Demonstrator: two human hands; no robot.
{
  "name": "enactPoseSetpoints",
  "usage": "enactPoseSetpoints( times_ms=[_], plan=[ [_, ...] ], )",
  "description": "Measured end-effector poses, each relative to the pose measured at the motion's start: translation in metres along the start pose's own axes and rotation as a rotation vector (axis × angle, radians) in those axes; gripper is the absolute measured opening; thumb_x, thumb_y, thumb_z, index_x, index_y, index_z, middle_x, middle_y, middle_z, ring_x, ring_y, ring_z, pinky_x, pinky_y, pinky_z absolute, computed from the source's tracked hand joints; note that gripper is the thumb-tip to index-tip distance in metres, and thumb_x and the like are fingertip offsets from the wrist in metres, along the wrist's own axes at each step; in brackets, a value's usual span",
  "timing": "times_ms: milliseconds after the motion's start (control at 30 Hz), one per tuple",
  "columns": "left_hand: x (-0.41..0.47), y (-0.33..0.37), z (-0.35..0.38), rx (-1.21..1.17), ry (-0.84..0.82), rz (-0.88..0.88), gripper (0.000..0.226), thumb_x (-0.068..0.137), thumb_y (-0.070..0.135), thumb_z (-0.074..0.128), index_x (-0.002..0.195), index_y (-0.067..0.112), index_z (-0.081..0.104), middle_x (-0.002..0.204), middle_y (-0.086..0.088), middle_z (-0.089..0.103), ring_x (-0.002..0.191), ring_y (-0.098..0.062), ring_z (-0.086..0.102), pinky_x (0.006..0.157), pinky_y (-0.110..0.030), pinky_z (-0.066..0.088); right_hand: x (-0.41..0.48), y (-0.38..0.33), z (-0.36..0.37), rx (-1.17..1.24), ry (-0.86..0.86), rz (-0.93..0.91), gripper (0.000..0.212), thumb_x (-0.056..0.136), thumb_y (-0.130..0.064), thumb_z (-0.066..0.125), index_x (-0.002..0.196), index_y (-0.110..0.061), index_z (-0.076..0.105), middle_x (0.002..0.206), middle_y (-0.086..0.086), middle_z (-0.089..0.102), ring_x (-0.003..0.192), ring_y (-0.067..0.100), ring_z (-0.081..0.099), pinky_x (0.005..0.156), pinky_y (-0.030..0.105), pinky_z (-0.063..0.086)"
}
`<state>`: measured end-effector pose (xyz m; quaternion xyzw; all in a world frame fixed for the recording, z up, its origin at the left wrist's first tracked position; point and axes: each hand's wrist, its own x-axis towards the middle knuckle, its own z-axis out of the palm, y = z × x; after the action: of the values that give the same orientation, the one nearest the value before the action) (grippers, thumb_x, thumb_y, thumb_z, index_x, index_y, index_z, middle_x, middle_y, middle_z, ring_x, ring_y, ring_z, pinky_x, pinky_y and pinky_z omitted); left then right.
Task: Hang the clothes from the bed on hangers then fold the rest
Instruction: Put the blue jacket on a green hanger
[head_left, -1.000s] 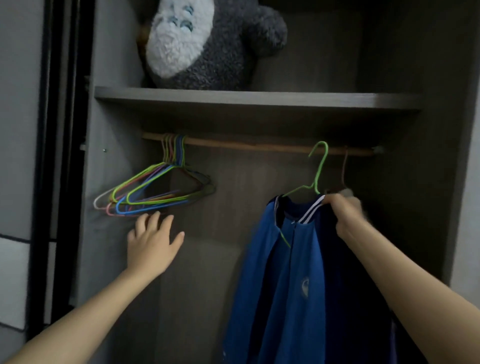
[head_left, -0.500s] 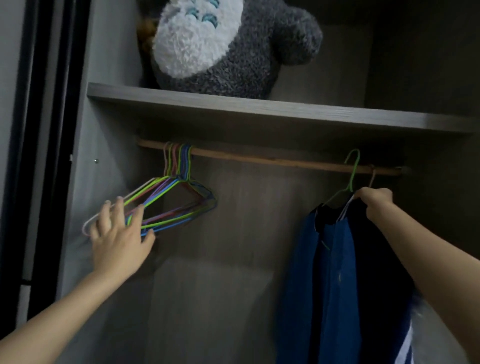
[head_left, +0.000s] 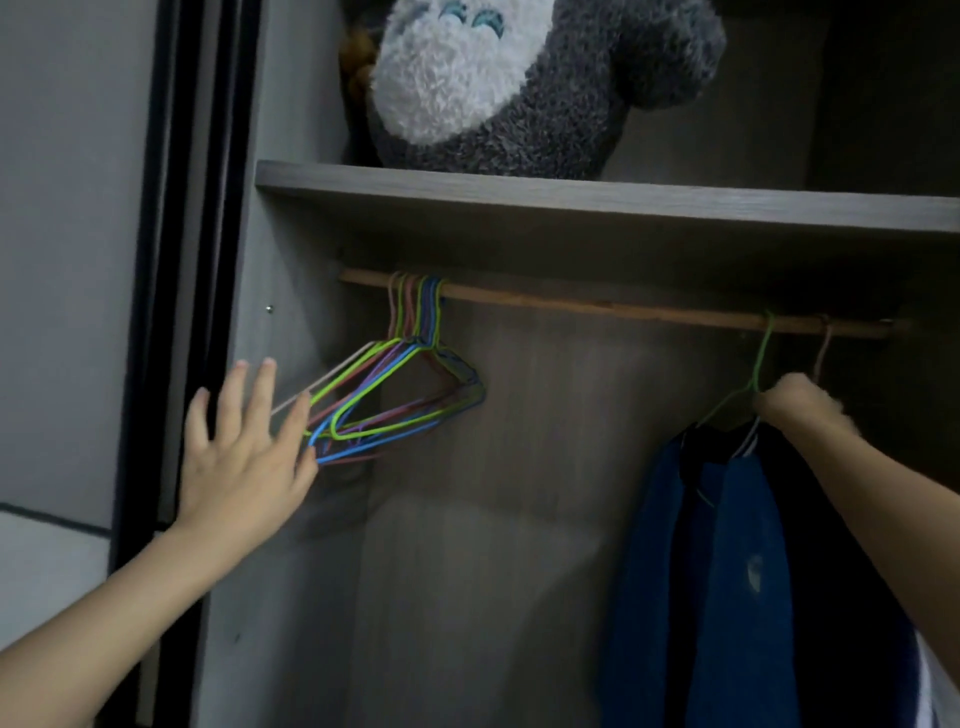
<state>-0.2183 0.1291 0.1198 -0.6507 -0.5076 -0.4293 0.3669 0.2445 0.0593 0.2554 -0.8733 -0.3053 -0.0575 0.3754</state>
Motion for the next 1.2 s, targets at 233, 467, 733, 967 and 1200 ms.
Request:
enactPoseSetpoints(
  times_ms=[233, 467, 733, 967, 1200],
  plan=[
    [-0.005, -0.028, -0.001, 0.087, 0.014, -0.054, 0.062, 0.078, 0.035, 0.037, 0.128, 0.004, 0.055, 0.145, -0.032, 0.028, 0.134, -0.049, 0.022, 0.100, -0.066, 0.023, -0.083, -0.069, 0.087, -0.040, -0.029, -0.403, 0.039, 0.095, -0.032, 0.047, 0.123, -0.006, 0.057, 0.133, 0.020, 0.046, 0.126, 0.036, 0.036, 0.104, 0.045, 0.031],
    [-0.027, -0.073, 0.021, 0.069, -0.215, -0.197, 0.074, 0.077, 0.032, 0.068, 0.131, -0.013, 0.044, 0.142, -0.038, 0.029, 0.130, -0.056, 0.027, 0.094, -0.074, 0.024, -0.206, -0.163, 0.179, 0.499, -0.559, -0.507, 0.033, 0.093, -0.037, 0.050, 0.071, -0.014, 0.057, 0.100, 0.021, 0.062, 0.100, 0.028, 0.056, 0.076, 0.031, 0.036],
    [-0.039, -0.108, 0.042, 0.022, -0.345, -0.111, 0.086, 0.095, 0.058, 0.006, 0.129, -0.009, 0.047, 0.140, -0.030, 0.036, 0.129, -0.048, 0.031, 0.093, -0.064, 0.038, -0.237, -0.231, 0.215, 0.531, -0.587, -0.500, 0.053, 0.090, -0.047, 0.052, 0.104, 0.001, 0.067, 0.111, 0.022, 0.065, 0.110, 0.035, 0.058, 0.091, 0.037, 0.045],
    [-0.037, -0.111, 0.043, -0.026, -0.325, -0.093, 0.083, 0.096, 0.056, 0.007, 0.128, -0.007, 0.050, 0.139, -0.029, 0.040, 0.127, -0.049, 0.038, 0.090, -0.061, 0.043, -0.241, -0.230, 0.222, 0.475, -0.455, -0.391, 0.038, 0.089, -0.028, 0.052, 0.114, -0.001, 0.061, 0.119, 0.021, 0.061, 0.115, 0.034, 0.053, 0.096, 0.039, 0.041],
    [-0.039, -0.114, 0.051, -0.051, -0.218, -0.065, 0.071, 0.096, 0.056, 0.009, 0.137, 0.004, 0.034, 0.145, -0.024, 0.031, 0.132, -0.046, 0.029, 0.094, -0.062, 0.039, -0.247, -0.228, 0.179, 0.636, 0.035, -0.450, 0.034, 0.102, -0.021, 0.028, 0.105, 0.004, 0.051, 0.106, 0.026, 0.064, 0.105, 0.042, 0.055, 0.083, 0.039, 0.037]
  ],
)
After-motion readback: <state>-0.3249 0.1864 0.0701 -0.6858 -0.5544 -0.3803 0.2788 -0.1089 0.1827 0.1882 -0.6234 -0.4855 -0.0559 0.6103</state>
